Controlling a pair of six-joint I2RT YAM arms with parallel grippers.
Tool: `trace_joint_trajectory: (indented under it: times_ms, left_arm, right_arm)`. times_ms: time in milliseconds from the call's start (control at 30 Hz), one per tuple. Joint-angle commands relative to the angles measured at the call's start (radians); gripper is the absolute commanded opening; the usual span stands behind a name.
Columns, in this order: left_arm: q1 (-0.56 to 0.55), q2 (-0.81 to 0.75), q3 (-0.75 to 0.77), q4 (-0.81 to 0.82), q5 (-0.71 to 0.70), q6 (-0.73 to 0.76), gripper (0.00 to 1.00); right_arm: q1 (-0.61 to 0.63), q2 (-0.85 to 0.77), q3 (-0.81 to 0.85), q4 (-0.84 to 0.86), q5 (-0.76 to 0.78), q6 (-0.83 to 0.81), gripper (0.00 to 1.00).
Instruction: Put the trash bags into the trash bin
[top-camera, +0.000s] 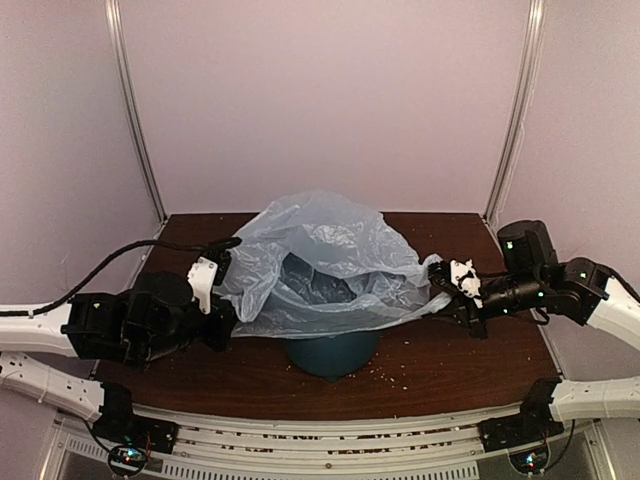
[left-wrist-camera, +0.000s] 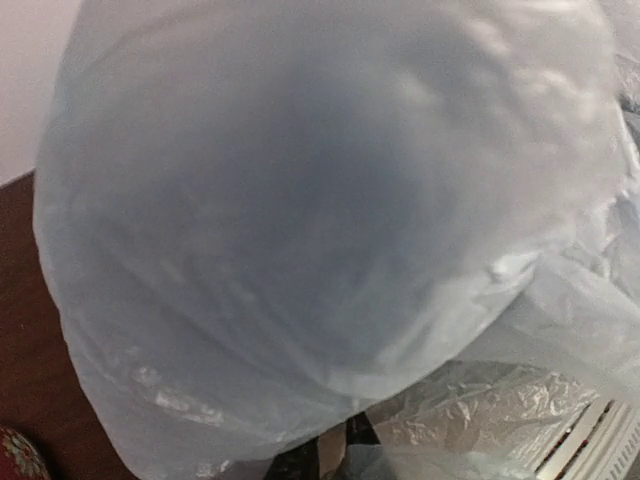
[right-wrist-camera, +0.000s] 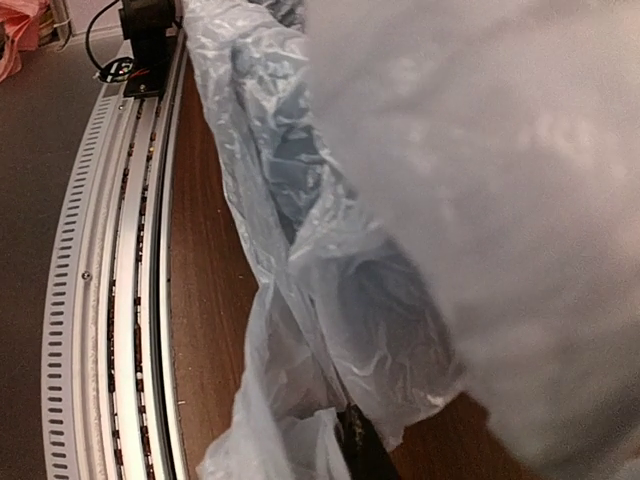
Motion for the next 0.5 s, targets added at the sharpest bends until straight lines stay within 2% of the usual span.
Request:
trace_joint_trajectory:
  times_ms: [0,67,100,133,300,467]
  left_arm:
    - [0.005,-0.002,0.061,-0.046,0.026,0.005,0.38]
    - [0.005,-0.026,0.056,-0.088,0.055,-0.002,0.52]
    - [0.005,-0.042,0.05,-0.107,0.066,-0.01,0.56]
    - [0.005,-0.06,0.044,-0.125,0.08,-0.014,0.59]
    - [-0.027,-0.13,0.081,-0.284,0.124,-0.03,0.71]
    - [-0.133,-0.126,0.182,-0.405,0.09,-0.006,0.73]
  right_arm:
    - [-0.007,-0.042,-0.01,-0.028,0.077,-0.025,0.23]
    - [-0.009,-0.081,-0.023,-0.065,0.086,-0.059,0.4]
    - [-0.009,-0.105,-0.034,-0.075,0.095,-0.066,0.48]
    - [-0.01,-0.125,-0.049,-0.086,0.101,-0.077,0.52]
    - [-0.045,-0.184,-0.035,-0.195,0.059,-0.182,0.63]
    - [-0.064,-0.191,0.055,-0.262,-0.064,-0.194,0.72]
